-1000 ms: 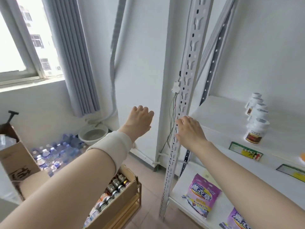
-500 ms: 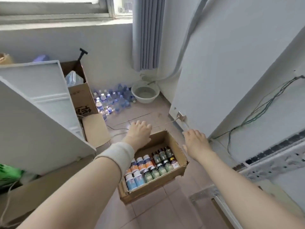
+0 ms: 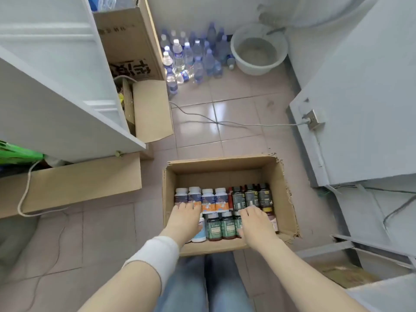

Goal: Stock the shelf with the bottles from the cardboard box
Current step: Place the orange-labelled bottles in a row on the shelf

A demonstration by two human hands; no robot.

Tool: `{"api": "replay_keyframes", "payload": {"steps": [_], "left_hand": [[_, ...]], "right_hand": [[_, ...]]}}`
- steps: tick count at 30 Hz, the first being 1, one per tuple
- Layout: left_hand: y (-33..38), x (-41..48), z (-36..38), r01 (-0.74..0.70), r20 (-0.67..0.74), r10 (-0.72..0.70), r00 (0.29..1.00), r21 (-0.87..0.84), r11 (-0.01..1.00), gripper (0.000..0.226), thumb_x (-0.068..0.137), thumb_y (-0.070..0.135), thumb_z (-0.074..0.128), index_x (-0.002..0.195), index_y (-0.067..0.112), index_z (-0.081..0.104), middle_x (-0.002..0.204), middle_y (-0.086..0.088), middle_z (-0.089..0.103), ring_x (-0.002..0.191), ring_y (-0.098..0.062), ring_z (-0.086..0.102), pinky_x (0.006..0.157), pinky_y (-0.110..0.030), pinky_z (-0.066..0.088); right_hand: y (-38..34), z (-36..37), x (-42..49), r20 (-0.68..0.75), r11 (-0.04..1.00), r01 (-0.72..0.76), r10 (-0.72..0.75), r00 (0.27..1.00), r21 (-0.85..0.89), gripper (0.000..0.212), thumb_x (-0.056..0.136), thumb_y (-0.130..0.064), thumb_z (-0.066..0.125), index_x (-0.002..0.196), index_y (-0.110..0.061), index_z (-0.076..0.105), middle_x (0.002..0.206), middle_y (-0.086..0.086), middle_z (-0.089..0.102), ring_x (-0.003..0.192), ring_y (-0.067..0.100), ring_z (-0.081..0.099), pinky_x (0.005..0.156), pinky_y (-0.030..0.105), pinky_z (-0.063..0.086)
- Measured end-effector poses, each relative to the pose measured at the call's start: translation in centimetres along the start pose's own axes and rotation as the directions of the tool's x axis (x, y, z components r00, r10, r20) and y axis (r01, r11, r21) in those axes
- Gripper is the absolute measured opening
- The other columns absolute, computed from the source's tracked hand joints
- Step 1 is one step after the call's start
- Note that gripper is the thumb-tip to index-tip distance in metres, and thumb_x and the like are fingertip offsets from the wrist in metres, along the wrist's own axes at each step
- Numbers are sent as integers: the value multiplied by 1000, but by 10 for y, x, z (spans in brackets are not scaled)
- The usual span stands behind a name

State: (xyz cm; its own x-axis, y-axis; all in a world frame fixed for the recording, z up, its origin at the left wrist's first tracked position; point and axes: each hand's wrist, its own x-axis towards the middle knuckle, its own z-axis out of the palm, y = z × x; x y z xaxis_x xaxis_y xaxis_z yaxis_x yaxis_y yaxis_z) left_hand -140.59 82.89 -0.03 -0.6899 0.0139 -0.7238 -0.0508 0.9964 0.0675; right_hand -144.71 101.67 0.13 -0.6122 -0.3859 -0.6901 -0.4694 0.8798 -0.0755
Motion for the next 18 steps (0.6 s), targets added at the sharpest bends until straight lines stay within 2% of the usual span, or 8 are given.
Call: {"api": "replay_keyframes", "payload": {"steps": [3,5,7,8,11,12,15,18], "left_hand": [[-2,43,24,19,17,-18,1000,-55,998,50,94,38,48,136,13,36,134,-8,47,124,-27,42,100,-34,35],[-3,74,35,14,-19,-16,1000,-96,995,47,95,37,46,135,13,38,133,-8,46,125,-26,40,102,-33,32],[-5,104,41,-22,-107,10,994,-114,993,47,95,36,45,135,12,40,135,-7,46,128,-26,37,105,-32,29],[-7,116,43,-34,-138,19,990,-114,993,48,94,37,45,135,12,40,135,-8,46,130,-26,36,106,-33,28],[-14,144,48,-31,-114,21,993,-84,996,49,96,39,42,137,13,40,136,-9,48,132,-28,34,106,-36,25],[-16,150,49,-21,-89,14,996,-79,997,49,96,41,40,137,14,40,137,-9,48,132,-28,35,107,-36,24],[-18,167,49,-41,-10,40,999,-80,996,47,98,43,35,138,18,41,138,-7,49,129,-27,38,106,-37,24],[-20,176,47,-49,75,61,995,-150,988,44,98,43,37,137,22,43,139,-7,48,131,-27,35,107,-37,23]], "right_hand": [[3,23,50,30,999,42,-42,999,11,64,93,-40,48,144,-8,27,148,13,31,145,31,12,119,40,15],[6,34,85,19,997,73,-73,997,4,73,92,-45,48,147,-6,21,152,14,26,146,31,4,121,40,8],[11,41,115,-26,995,84,-83,996,51,76,89,-47,52,145,-4,25,149,15,31,145,32,9,120,40,9],[12,44,129,-49,994,89,-86,995,68,76,87,-49,54,143,-4,30,144,16,38,143,34,17,118,40,12],[14,54,158,-47,992,126,-124,991,23,76,79,-58,58,132,-4,45,122,17,58,121,36,45,109,43,28],[13,55,163,-41,992,126,-125,991,20,76,79,-59,58,130,-5,46,119,17,61,118,35,46,108,43,27],[11,55,172,27,995,100,-100,995,-12,78,81,-63,52,136,-10,37,123,13,60,126,32,39,113,44,15],[13,54,176,53,996,83,-85,995,26,78,79,-63,54,137,-14,36,127,11,59,129,31,36,114,43,12]]}}
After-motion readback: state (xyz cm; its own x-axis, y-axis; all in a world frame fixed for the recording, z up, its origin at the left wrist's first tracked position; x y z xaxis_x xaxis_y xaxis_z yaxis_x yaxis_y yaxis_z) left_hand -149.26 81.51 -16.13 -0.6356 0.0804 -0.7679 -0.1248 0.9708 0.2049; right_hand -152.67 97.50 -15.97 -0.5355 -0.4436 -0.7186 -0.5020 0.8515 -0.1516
